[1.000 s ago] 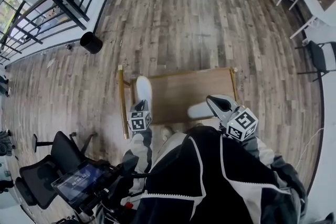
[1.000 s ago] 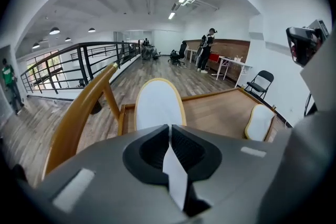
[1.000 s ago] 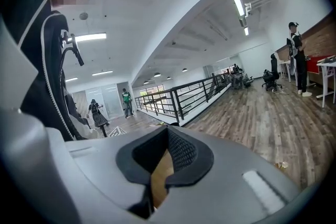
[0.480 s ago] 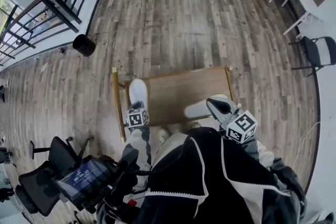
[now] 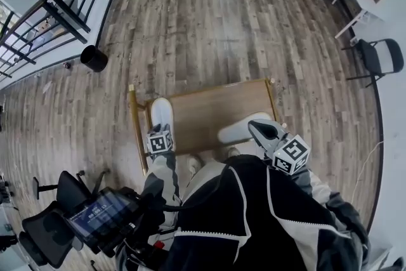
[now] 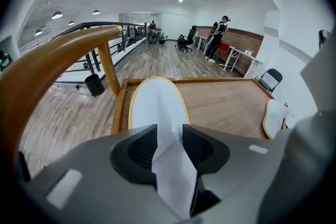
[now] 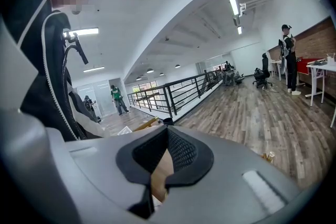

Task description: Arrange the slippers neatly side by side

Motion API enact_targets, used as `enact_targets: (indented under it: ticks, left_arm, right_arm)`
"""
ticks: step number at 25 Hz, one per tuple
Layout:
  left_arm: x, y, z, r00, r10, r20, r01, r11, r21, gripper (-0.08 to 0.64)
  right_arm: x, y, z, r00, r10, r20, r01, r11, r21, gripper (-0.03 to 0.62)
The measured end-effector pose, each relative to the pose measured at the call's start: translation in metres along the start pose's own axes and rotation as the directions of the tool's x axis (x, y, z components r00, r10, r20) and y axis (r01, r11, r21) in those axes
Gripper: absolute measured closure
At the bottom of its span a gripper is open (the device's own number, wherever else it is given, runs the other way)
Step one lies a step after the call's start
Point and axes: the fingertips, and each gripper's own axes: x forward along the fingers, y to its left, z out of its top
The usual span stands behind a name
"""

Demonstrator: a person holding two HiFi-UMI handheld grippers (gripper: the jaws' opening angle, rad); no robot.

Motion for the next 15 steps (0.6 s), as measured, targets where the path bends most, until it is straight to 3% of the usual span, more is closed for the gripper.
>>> enact_targets:
  ticks: [4,8,11,15]
  left_arm:
    - [-0.01,-0.007,0.012,0.999,-0.022,0.043,0.022,1.0,0.002,0.388]
    - [-0.044,-0.031,0.045,0.982,-0.08,0.173,0.075,0.997,0.033,0.391]
    - [-0.079,-0.06,0.082,0.937,-0.163,0.308,0.152,0.987,0.059,0.399]
    - [-0.138,-0.094,0.138,0.84,-0.259,0.477,0.22,0.966,0.136,0.41]
  right_arm:
    - [0.007,0.003,0.0,1.0,0.024,0.0,-0.024,1.0,0.004,0.588]
    - [0.022,0.012,0.001,0.997,0.078,0.003,-0.078,0.997,0.005,0.588]
    - [0.035,0.021,0.008,0.992,0.128,0.013,-0.128,0.992,0.008,0.588]
    - [0.055,0.037,0.02,0.977,0.211,0.043,-0.21,0.978,-0.011,0.588]
